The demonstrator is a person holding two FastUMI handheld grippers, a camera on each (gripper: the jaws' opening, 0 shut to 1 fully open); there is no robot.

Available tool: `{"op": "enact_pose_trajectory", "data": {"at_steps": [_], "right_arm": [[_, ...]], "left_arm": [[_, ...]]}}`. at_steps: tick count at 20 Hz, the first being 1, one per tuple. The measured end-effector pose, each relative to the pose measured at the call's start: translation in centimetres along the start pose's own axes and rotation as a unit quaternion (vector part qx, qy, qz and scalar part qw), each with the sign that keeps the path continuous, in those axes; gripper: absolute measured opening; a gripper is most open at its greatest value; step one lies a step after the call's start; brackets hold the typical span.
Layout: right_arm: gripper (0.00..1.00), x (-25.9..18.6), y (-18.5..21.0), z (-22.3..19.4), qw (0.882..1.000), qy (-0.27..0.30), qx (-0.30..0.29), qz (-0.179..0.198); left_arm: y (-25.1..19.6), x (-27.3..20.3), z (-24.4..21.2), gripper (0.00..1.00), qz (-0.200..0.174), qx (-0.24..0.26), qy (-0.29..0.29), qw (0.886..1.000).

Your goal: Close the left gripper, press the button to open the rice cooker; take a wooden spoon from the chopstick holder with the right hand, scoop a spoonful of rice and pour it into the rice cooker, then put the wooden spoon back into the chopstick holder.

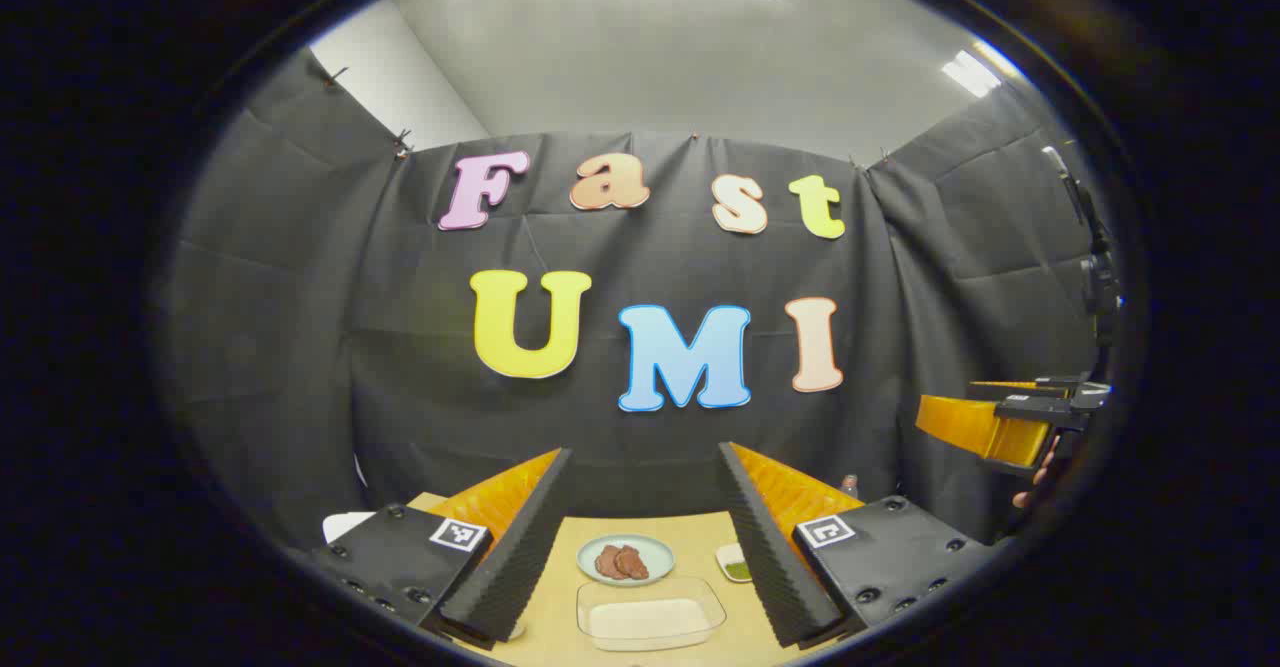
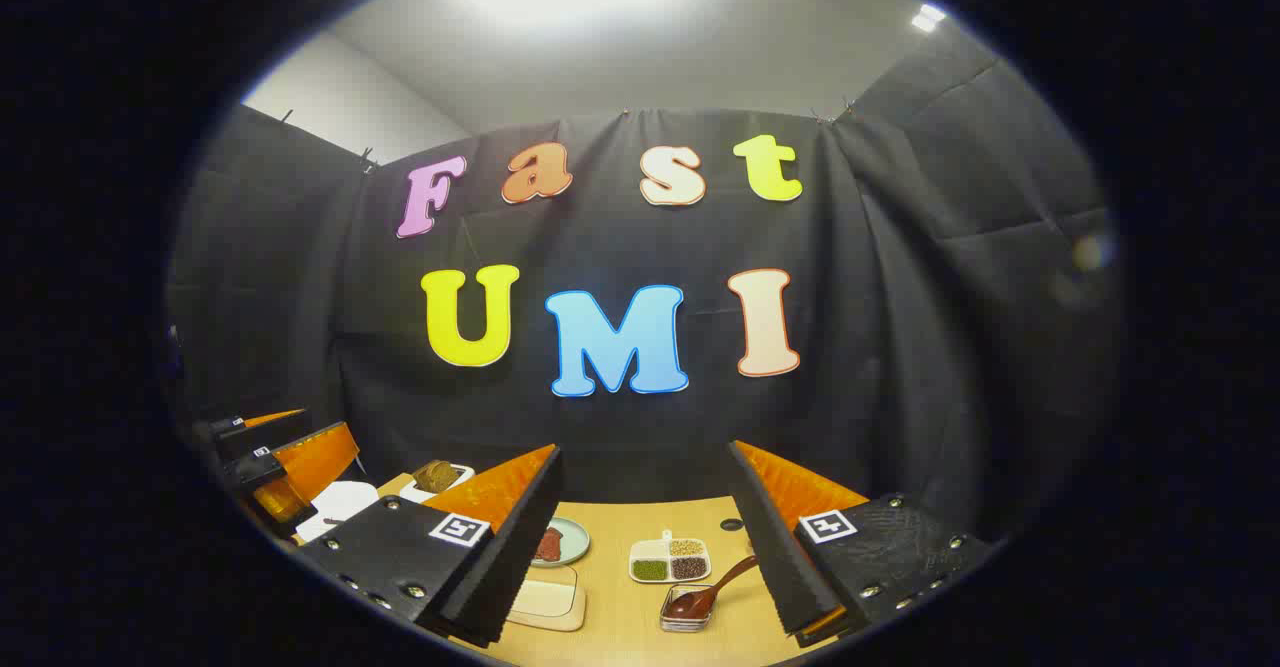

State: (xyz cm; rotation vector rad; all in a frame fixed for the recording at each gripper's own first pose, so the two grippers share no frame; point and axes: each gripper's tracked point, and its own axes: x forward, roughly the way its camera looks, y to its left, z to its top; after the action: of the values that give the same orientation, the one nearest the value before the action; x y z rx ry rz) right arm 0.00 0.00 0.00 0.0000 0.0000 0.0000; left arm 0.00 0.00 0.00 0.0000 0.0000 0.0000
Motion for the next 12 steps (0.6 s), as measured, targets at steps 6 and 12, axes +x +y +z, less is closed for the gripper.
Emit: {"op": "enact_pose_trajectory", "data": {"at_steps": [6,12], "right_arm": [[0.97,0.7,0.0,0.7,0.999,-0.007,0.01,0.03],[0.97,2.0,-1.7,1.8,1.0,-0.014,-0.005,0.017]], "left_arm": [[0.9,-0.5,-0.3,0.97,0.032,0.004,0.001,0.999],[1.8,-0.5,0.9,0.97,0.034,-0.002,-0.015,0.999]]}}
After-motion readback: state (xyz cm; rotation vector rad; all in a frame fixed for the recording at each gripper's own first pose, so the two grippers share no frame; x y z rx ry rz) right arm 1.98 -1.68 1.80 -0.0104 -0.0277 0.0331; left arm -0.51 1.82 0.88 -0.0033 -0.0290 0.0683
